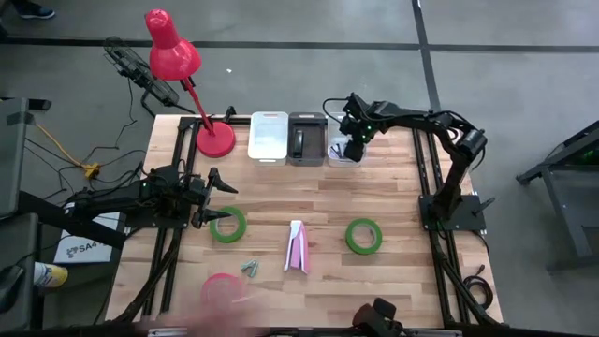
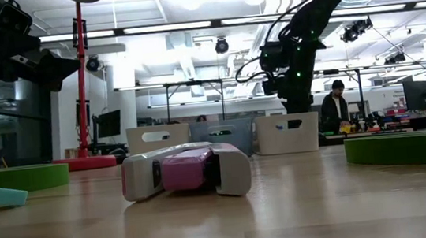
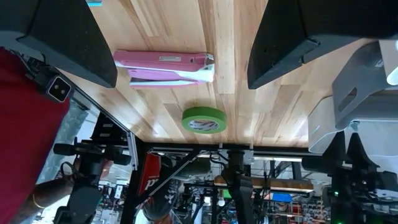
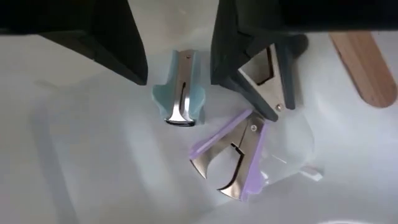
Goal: Pick and place Stapler, Stapler remover, tape
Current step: Put the light blue staple into the right white bin
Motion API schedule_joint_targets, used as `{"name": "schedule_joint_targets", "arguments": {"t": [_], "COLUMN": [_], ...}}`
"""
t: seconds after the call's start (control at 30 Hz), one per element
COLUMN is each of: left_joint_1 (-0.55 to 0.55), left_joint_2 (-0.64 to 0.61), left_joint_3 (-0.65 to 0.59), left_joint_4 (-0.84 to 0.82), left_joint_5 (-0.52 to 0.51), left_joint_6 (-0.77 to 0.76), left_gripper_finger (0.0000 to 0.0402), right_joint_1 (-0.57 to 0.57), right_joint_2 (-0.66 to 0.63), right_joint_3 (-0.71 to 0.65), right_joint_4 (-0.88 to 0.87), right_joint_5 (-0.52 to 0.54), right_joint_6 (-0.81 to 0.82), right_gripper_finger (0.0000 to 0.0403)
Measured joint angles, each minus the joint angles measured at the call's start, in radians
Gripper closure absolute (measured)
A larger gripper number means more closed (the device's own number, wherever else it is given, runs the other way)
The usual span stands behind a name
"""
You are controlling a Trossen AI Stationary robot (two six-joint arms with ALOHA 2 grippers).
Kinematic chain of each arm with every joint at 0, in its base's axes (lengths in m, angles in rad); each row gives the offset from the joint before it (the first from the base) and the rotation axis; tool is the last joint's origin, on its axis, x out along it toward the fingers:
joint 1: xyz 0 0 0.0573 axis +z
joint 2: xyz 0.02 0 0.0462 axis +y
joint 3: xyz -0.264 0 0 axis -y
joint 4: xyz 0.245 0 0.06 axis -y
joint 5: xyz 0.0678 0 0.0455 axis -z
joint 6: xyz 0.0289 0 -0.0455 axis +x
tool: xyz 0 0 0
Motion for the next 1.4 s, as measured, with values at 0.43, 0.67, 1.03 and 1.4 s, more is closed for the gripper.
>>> {"name": "schedule_joint_targets", "arguments": {"t": [0.43,0.67,1.03,1.4], "left_joint_1": [0.000,0.000,0.000,0.000], "left_joint_2": [0.000,0.000,0.000,0.000], "left_joint_3": [0.000,0.000,0.000,0.000], "left_joint_4": [0.000,0.000,0.000,0.000], "left_joint_5": [0.001,0.001,0.001,0.001], "left_joint_6": [0.000,0.000,0.000,0.000], "left_gripper_finger": [0.0046,0.0046,0.0046,0.0046], "right_joint_1": [0.000,0.000,0.000,0.000], "right_joint_2": [-0.001,-0.014,-0.065,-0.173], "right_joint_3": [0.000,0.001,0.002,0.002], "right_joint_4": [-0.002,-0.004,0.015,0.006], "right_joint_5": [0.000,-0.007,-0.051,-0.108], "right_joint_6": [0.102,0.125,0.106,0.097], "right_gripper_finger": [0.0231,0.0232,0.0231,0.0231]}}
